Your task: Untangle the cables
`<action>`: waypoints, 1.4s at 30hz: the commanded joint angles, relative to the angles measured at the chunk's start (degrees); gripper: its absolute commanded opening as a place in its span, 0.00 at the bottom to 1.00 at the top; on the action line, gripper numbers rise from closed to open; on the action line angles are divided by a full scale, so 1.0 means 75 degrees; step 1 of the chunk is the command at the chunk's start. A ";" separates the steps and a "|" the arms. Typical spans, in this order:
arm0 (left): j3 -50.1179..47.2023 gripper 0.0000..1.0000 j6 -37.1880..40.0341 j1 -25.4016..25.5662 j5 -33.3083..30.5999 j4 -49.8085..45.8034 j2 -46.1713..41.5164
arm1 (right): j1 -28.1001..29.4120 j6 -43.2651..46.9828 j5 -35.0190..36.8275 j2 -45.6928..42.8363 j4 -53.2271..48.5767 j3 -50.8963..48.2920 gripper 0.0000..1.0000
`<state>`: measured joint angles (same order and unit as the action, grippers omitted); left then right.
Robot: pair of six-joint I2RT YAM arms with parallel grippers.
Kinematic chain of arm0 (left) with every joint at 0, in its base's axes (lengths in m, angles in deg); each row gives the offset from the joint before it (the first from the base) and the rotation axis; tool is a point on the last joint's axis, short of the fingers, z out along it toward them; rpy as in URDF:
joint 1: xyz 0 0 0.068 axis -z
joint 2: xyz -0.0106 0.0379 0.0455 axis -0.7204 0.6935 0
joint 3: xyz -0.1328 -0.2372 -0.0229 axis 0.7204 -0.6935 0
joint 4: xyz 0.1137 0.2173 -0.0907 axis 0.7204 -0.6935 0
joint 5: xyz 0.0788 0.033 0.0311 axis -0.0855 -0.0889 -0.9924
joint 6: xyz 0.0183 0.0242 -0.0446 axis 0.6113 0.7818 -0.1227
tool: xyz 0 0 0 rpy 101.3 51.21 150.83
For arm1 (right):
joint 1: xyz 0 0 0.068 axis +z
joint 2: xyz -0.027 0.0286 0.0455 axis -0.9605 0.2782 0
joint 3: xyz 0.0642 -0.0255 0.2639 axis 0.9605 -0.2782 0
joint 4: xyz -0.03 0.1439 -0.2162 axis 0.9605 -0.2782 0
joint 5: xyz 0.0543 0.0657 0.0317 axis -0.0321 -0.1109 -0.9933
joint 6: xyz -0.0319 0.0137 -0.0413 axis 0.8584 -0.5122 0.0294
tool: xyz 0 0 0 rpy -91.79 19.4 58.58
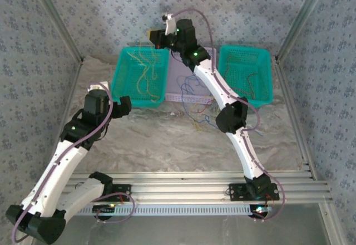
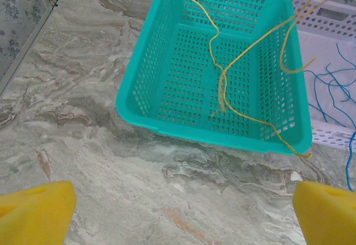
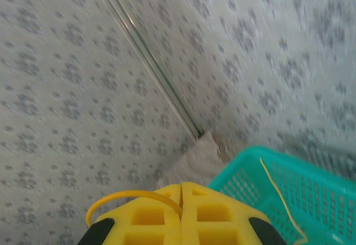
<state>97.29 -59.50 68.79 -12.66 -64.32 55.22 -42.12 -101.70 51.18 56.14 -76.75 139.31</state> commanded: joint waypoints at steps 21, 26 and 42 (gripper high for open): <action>-0.0046 1.00 0.0106 -0.0050 0.0006 0.0149 -0.0008 | 0.0363 0.0238 -0.0136 0.0569 -0.0937 -0.0982 0.03; -0.0047 1.00 0.0116 -0.0050 0.0018 0.0145 -0.0007 | 0.0352 0.0221 -0.0191 0.0507 -0.1045 -0.0964 0.19; -0.0046 1.00 0.0129 -0.0050 0.0087 0.0151 0.0138 | 0.0562 0.1220 -0.0070 -0.1648 -0.1302 -0.1580 0.54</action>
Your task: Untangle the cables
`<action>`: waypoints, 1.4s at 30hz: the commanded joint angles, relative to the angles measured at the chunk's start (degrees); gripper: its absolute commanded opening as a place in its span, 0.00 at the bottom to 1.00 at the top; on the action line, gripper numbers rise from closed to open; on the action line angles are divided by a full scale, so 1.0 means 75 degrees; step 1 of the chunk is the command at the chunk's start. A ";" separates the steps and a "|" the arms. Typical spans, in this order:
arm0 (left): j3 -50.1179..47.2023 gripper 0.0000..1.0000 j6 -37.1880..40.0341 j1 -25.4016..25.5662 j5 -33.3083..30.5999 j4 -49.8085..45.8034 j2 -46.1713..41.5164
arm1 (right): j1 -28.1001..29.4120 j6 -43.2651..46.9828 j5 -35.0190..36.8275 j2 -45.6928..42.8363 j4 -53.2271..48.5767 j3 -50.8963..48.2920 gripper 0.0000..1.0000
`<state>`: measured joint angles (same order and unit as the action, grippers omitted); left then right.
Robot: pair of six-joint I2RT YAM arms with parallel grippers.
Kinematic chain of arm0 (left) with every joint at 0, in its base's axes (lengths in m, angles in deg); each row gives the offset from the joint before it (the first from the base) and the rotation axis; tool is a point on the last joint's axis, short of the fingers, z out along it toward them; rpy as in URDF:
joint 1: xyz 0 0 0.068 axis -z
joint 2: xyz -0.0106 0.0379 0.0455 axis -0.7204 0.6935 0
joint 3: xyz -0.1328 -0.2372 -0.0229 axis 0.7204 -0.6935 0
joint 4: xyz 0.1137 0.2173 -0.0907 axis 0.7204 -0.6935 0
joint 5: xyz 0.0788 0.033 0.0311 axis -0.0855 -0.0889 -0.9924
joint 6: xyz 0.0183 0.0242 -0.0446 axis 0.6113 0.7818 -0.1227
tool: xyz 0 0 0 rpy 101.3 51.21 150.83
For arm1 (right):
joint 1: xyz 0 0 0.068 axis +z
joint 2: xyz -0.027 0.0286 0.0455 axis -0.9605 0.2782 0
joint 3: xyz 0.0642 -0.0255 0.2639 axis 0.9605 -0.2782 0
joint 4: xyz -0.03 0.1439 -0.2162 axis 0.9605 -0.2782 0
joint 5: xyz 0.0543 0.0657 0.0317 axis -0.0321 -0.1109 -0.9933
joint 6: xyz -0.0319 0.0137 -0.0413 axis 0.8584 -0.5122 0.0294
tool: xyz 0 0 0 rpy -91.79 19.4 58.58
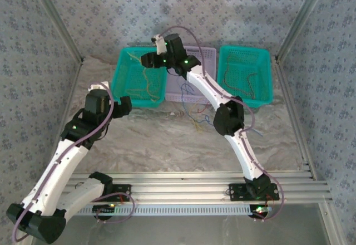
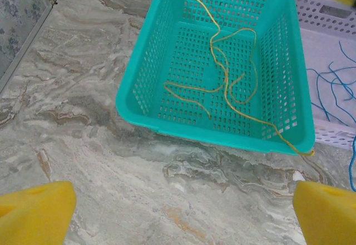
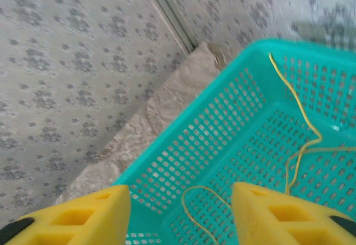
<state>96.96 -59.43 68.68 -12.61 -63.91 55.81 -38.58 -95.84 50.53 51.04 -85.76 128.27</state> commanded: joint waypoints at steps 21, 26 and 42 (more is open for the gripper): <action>0.0209 1.00 -0.1401 0.1404 0.1096 -0.0414 0.1457 | -0.0064 0.0848 0.3632 -0.9250 0.1081 -1.0910 0.61; 0.0099 1.00 -0.1791 0.2090 0.1075 0.0193 0.2219 | -0.0495 0.0118 0.3917 -0.9743 0.1110 -1.2432 0.61; -0.0159 1.00 -0.2233 0.2929 0.0991 0.1089 0.3442 | -0.1299 -0.0827 0.3639 -0.7853 0.2257 -1.2990 0.60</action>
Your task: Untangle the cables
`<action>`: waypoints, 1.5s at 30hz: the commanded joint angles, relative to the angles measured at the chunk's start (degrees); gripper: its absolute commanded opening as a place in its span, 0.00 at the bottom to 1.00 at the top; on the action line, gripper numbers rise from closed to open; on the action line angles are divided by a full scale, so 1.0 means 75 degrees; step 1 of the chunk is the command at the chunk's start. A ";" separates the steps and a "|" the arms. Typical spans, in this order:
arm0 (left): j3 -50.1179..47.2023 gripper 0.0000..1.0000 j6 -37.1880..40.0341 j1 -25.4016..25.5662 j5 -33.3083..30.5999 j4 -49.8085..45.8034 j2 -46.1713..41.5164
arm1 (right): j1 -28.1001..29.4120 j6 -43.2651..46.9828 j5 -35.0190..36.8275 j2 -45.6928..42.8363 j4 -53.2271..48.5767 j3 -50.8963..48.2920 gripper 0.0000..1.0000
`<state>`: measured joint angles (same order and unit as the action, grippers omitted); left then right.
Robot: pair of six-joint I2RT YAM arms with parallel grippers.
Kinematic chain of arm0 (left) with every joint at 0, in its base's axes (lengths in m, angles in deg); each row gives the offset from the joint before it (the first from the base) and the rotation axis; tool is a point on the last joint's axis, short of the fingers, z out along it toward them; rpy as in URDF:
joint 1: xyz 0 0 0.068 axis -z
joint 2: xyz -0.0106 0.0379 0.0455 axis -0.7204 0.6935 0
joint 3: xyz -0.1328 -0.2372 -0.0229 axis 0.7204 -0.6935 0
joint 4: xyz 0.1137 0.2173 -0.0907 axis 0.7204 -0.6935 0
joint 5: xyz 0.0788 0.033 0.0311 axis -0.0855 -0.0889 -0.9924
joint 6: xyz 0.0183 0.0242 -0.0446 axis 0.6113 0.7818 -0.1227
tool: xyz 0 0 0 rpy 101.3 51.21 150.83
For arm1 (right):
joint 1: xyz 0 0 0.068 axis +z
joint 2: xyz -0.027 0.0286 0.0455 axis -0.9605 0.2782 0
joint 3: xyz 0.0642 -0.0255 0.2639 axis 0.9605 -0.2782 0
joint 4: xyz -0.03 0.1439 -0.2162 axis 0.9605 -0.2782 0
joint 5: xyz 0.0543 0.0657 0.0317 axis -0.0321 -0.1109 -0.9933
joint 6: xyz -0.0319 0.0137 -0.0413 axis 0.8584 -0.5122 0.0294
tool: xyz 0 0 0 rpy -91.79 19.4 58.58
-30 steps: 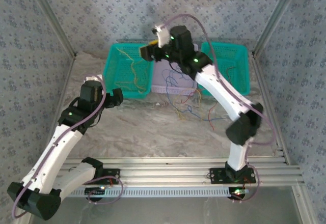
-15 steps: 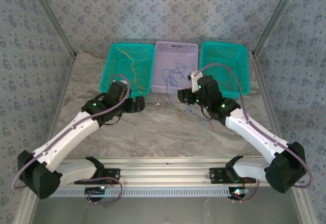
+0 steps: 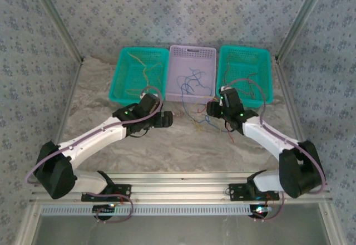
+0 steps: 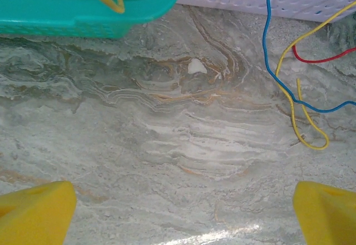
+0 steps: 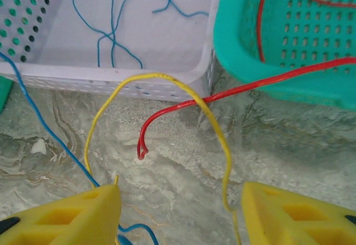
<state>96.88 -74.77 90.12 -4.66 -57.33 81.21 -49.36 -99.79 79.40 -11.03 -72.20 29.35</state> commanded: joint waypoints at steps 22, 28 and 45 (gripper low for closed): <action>-0.0669 1.00 -0.0350 0.0112 -0.0106 0.0531 0.0154 | 0.0747 -0.0526 0.0640 0.2131 0.1427 0.0767 0.24; -0.0765 1.00 -0.0376 0.0124 -0.0093 0.0594 0.0166 | 0.0860 -0.0475 0.0554 0.1804 0.1543 0.0461 0.04; -0.0884 1.00 -0.0318 0.0122 -0.0125 0.0766 0.0207 | 0.1854 -0.0904 -0.1119 -0.0986 0.1820 -0.1253 0.00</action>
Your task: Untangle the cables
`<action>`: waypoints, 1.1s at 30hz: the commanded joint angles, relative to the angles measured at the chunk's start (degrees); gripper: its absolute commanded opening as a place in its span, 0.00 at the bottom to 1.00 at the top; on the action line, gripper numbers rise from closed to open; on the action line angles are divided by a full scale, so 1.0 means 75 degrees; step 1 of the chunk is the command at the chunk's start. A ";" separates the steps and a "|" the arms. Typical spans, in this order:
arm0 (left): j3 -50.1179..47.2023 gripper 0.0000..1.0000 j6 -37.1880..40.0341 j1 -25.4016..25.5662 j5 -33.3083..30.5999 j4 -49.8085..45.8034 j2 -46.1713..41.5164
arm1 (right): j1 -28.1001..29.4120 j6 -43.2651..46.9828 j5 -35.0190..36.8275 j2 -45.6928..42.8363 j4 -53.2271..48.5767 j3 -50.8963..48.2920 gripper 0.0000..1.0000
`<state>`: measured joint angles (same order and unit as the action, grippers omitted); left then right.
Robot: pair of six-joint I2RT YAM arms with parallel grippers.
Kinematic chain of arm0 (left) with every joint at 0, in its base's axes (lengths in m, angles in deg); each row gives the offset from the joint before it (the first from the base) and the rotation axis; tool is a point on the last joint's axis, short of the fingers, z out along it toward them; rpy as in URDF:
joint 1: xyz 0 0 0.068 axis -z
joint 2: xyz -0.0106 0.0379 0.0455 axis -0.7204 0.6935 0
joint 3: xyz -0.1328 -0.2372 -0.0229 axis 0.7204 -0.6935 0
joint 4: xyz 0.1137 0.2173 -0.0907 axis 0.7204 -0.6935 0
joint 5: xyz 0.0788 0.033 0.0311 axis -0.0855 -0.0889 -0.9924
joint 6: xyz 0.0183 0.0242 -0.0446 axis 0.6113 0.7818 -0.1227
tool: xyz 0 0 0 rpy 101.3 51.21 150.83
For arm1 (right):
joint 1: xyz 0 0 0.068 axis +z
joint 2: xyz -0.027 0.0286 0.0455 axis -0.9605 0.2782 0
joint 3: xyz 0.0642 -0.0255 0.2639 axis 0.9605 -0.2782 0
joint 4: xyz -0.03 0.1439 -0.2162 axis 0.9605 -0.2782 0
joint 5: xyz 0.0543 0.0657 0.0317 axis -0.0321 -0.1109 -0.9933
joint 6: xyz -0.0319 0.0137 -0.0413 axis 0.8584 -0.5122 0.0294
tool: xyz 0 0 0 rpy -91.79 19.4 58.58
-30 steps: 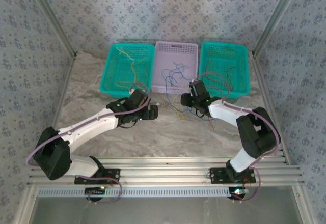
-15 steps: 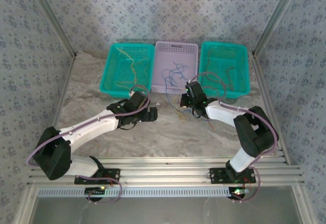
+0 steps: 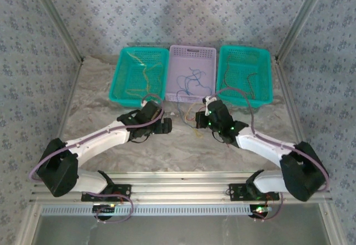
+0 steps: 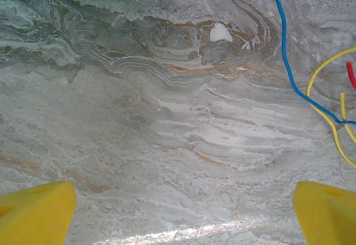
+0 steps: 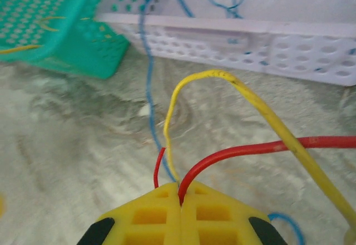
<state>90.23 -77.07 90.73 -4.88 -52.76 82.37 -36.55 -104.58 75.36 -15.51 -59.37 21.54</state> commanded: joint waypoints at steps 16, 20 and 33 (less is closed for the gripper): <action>0.0116 1.00 0.0010 0.0058 0.0106 0.0300 0.0270 | 0.0210 0.0225 -0.3462 -0.0278 -0.1512 0.1021 0.28; 0.0157 1.00 0.0058 0.0059 0.0107 0.0265 0.0305 | 0.0016 0.0365 -0.3293 -0.0776 -0.2052 0.1182 0.44; 0.0429 1.00 0.0088 0.0165 0.0472 0.0405 0.0866 | -0.0564 0.0308 -0.0974 -0.1104 -0.3469 0.0844 0.48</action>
<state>90.91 -77.05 91.30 -3.00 -50.82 87.40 -41.07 -102.07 62.37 -24.08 -81.45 29.30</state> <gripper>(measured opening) 0.995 0.480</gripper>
